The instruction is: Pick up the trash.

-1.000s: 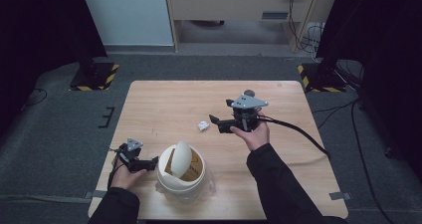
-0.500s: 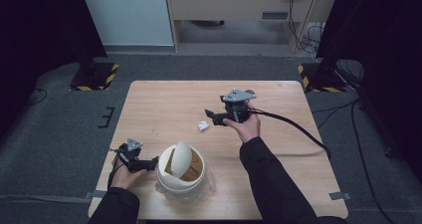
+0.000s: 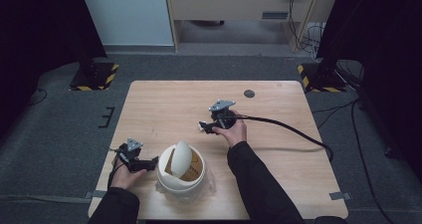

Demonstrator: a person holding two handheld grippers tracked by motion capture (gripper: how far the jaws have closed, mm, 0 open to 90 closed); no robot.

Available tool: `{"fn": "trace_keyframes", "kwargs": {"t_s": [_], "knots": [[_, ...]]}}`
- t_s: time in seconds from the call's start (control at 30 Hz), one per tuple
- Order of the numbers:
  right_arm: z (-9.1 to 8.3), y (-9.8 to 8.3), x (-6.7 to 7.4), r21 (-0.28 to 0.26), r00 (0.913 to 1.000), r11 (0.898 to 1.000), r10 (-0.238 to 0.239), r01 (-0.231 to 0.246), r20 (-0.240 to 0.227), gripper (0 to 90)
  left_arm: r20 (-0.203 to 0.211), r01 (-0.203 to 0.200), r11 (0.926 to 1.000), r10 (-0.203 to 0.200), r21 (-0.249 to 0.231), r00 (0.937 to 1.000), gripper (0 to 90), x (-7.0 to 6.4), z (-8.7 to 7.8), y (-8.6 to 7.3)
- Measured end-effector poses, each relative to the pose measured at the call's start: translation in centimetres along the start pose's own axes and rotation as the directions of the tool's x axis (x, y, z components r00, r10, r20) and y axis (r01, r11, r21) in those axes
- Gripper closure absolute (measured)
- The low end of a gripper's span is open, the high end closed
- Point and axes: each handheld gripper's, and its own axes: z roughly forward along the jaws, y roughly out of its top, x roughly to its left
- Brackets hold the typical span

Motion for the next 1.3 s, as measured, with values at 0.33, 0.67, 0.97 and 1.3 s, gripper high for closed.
{"fn": "trace_keyframes", "kwargs": {"t_s": [0.33, 0.67, 0.97, 1.3], "knots": [[2.4, -1.4, 0.1, 0.060, 0.9995, 0.998, -0.030, 0.030, -0.009, 33.8, 0.000, 0.000, 1.0000, 0.000, 0.000, 1.0000, 0.0, 0.0, 0.0, 0.0], [4.1, -2.2, -0.1, 0.109, 0.9992, 0.993, -0.035, 0.037, -0.018, 40.3, 0.000, 0.000, 1.0000, 0.000, 0.001, 1.0000, 0.0, 0.0, 0.0, 0.0], [4.6, -2.6, 0.0, 0.117, 0.9992, 0.992, -0.035, 0.037, -0.019, 54.9, 0.000, 0.000, 1.0000, 0.000, 0.000, 1.0000, 0.0, 0.0, 0.0, 0.0], [3.8, -2.2, -0.2, 0.119, 0.9995, 0.992, -0.028, 0.030, -0.010, 66.8, 0.000, -0.001, 1.0000, 0.001, 0.000, 1.0000, 0.0, 0.0, 0.0, 0.0]]}}
